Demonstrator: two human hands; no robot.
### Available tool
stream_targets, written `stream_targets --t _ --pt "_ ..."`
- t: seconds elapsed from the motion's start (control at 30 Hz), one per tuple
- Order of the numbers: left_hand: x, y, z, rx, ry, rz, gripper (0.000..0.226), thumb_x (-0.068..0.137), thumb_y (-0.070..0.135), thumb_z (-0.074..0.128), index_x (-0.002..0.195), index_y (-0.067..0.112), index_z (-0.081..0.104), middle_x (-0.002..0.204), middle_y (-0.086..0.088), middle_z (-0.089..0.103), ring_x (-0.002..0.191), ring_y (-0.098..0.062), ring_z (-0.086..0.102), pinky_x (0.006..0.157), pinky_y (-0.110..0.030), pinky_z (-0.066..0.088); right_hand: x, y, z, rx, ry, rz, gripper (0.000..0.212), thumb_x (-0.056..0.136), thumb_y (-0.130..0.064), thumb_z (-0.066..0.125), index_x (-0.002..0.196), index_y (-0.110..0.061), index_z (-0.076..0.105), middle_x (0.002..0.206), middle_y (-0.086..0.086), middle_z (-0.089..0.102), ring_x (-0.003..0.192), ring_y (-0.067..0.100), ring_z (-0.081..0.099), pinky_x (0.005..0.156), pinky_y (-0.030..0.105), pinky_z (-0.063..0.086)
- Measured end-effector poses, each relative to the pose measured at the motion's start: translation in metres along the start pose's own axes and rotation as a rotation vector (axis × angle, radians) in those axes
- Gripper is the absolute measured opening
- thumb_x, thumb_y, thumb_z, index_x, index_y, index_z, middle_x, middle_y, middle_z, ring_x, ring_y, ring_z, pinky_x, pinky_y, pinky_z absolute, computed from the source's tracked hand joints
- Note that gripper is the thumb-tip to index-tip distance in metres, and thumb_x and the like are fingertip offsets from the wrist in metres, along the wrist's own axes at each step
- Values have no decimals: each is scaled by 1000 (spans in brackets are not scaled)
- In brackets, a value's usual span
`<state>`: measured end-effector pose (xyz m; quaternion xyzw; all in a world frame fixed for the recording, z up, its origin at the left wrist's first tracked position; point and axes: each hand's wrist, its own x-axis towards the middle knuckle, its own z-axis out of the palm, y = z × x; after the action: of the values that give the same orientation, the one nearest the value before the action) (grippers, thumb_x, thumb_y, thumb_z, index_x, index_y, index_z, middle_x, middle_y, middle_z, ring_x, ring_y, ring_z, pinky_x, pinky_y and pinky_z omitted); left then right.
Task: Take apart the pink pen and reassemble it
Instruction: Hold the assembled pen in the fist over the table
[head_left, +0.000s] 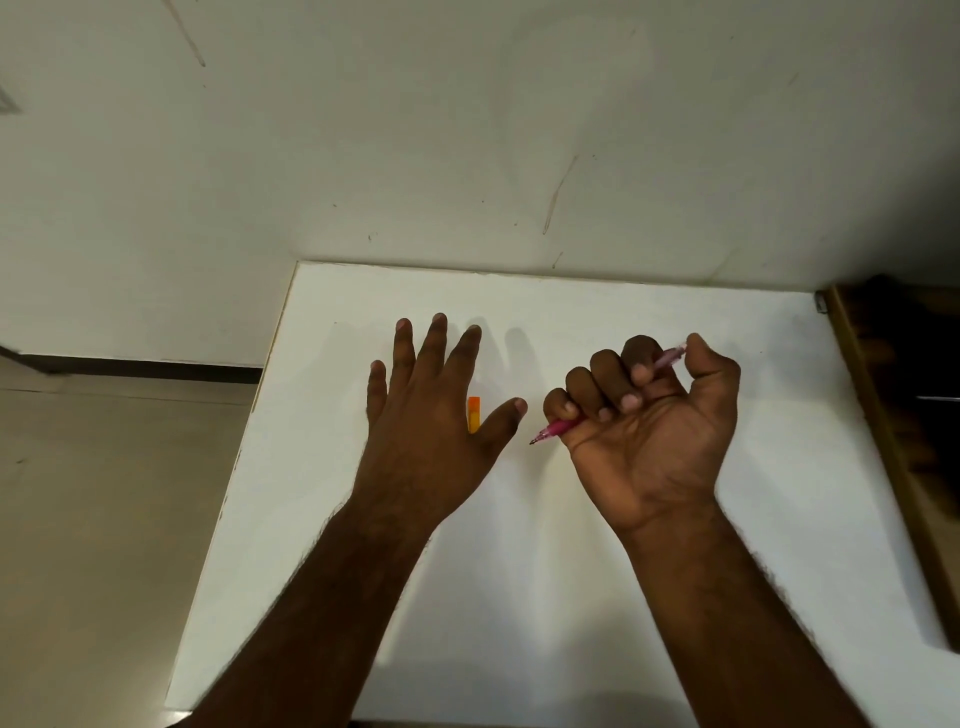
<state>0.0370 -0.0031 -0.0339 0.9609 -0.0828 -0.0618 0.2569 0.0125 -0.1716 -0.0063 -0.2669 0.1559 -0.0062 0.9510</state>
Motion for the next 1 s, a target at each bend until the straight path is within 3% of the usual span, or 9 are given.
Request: stream_targets --t 1.0 --pt "0 -1 0 3 1 0 83 88 74 38 158 33 16 169 3 4 154 -20 -13 122 -50 0 0 1 1 -25 23 -14 45 96 -50 36 66 -16 38 57 -2 28 55 19 23 57 34 34"
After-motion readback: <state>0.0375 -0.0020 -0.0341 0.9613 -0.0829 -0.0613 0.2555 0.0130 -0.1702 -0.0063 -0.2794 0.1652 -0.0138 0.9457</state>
